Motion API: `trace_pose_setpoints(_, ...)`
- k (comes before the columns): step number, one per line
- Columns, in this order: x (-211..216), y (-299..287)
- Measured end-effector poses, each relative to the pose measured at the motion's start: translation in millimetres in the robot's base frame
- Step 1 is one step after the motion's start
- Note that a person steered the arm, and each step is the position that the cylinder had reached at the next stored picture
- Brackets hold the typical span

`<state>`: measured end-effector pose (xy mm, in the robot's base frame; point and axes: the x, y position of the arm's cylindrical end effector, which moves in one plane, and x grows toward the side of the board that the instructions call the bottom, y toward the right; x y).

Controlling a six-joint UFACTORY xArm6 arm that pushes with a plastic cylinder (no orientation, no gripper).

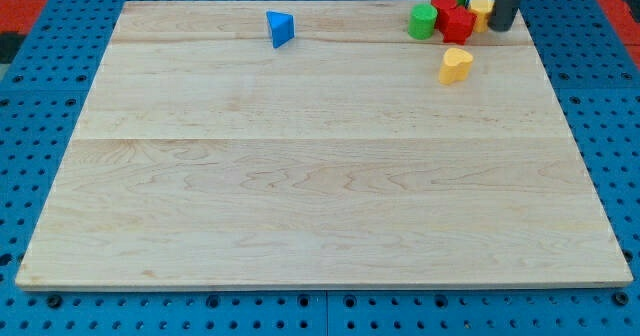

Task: Push the yellow hexagon along with the red star slightly down and left

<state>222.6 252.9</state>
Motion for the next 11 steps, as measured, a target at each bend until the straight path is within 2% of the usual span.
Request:
trace_pose_setpoints(1, -29, 32)
trace_pose_setpoints(2, -32, 40)
trace_pose_setpoints(4, -31, -21)
trace_pose_setpoints(8, -29, -26)
trace_pose_setpoints(11, 24, -31)
